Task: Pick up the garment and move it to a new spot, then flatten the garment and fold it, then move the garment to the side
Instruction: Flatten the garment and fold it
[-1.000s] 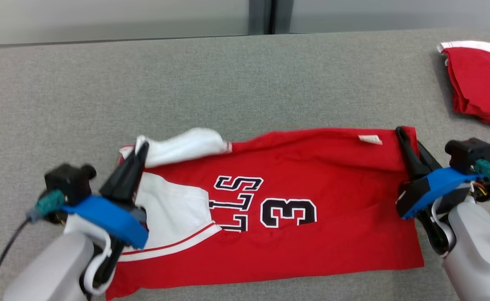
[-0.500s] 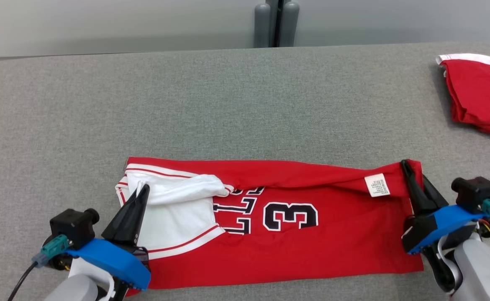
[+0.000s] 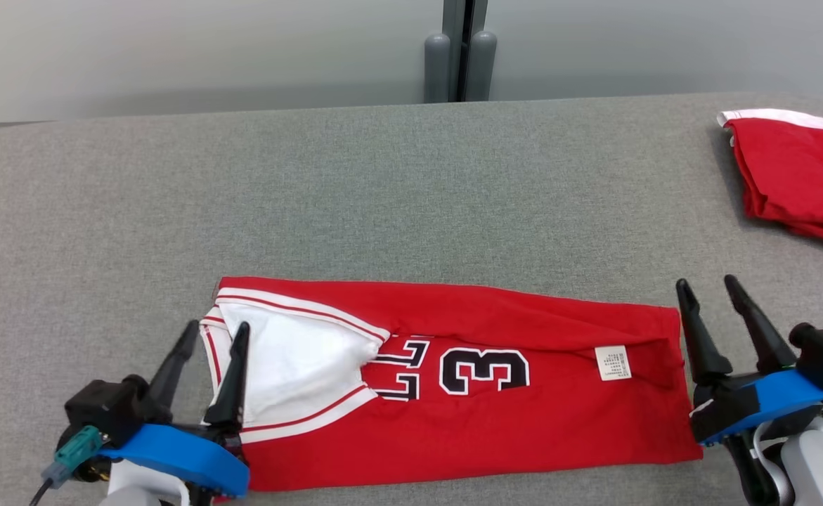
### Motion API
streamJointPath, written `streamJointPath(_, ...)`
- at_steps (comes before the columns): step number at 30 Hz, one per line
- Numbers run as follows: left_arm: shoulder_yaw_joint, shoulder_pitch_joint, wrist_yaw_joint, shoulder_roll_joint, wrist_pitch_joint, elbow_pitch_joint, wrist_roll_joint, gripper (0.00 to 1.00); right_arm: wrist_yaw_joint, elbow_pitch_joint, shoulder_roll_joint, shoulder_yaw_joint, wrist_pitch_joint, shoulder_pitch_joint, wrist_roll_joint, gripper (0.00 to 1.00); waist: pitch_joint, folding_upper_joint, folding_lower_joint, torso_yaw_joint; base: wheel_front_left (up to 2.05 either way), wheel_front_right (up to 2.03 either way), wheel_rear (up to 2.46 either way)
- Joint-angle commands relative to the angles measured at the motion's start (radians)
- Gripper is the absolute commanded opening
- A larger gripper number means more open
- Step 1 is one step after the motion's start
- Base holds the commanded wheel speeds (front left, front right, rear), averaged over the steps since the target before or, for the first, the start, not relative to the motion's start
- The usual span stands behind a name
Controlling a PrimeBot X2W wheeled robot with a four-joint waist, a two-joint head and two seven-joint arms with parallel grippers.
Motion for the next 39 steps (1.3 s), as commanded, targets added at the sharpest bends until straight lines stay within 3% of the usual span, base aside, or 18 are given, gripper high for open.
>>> streamJointPath(1, 0.043, 0.014, 0.010, -0.014, -0.004, -0.015, 0.040, 1.00, 0.000, -0.023, -0.003, -0.015, -0.003, 0.023, -0.009, 1.00, -0.005, 0.0001, 0.0000, -0.001, 0.00, 0.00, 0.00)
streamJointPath(8, 0.270, 0.075, 0.028, -0.128, -0.004, -0.086, 0.252, 1.00, 0.000, 0.010, -0.001, -0.045, -0.003, 0.020, -0.018, 1.00, -0.021, 0.0001, 0.0000, 0.005, 0.00, 0.00, 0.00)
streamJointPath(17, 0.490, 0.145, -0.013, -0.269, -0.004, -0.116, 0.479, 1.00, 0.000, 0.174, 0.048, -0.035, 0.064, -0.012, 0.002, 1.00, -0.030, 0.0001, 0.0000, 0.009, 0.00, 0.00, 0.00)
streamJointPath(24, 0.569, 0.159, -0.040, -0.323, -0.004, -0.090, 0.609, 1.00, 0.000, 0.272, 0.080, -0.021, 0.083, -0.031, 0.016, 1.00, -0.021, 0.0001, 0.0000, 0.009, 0.00, 0.00, 0.00)
streamJointPath(33, 0.611, 0.143, -0.070, -0.364, -0.004, -0.046, 0.671, 1.00, 0.000, 0.362, 0.113, 0.020, 0.124, -0.030, 0.028, 1.00, -0.023, 0.0001, 0.0000, 0.011, 0.00, 0.00, 0.00)
streamJointPath(34, 0.615, 0.141, -0.072, -0.367, -0.004, -0.043, 0.676, 1.00, 0.000, 0.373, 0.119, 0.027, 0.133, -0.028, 0.031, 0.91, -0.024, 0.0001, 0.0000, 0.012, 0.00, 0.00, 0.00)
streamJointPath(36, 0.620, 0.140, -0.080, -0.371, -0.004, -0.035, 0.685, 1.00, 0.001, 0.386, 0.126, 0.040, 0.140, -0.029, 0.037, 0.17, -0.026, 0.0001, 0.0000, 0.012, 0.00, 0.00, 0.00)
streamJointPath(37, 0.623, 0.139, -0.083, -0.374, -0.004, -0.031, 0.688, 1.00, 0.001, 0.390, 0.130, 0.046, 0.140, -0.030, 0.041, 0.00, -0.027, 0.0001, 0.0000, 0.011, 0.00, 0.00, 0.00)
streamJointPath(39, 0.627, 0.141, -0.087, -0.380, -0.004, -0.024, 0.697, 1.00, 0.001, 0.389, 0.130, 0.052, 0.129, -0.035, 0.049, 0.00, -0.028, 0.0001, 0.0000, 0.010, 0.00, 0.00, 0.00)
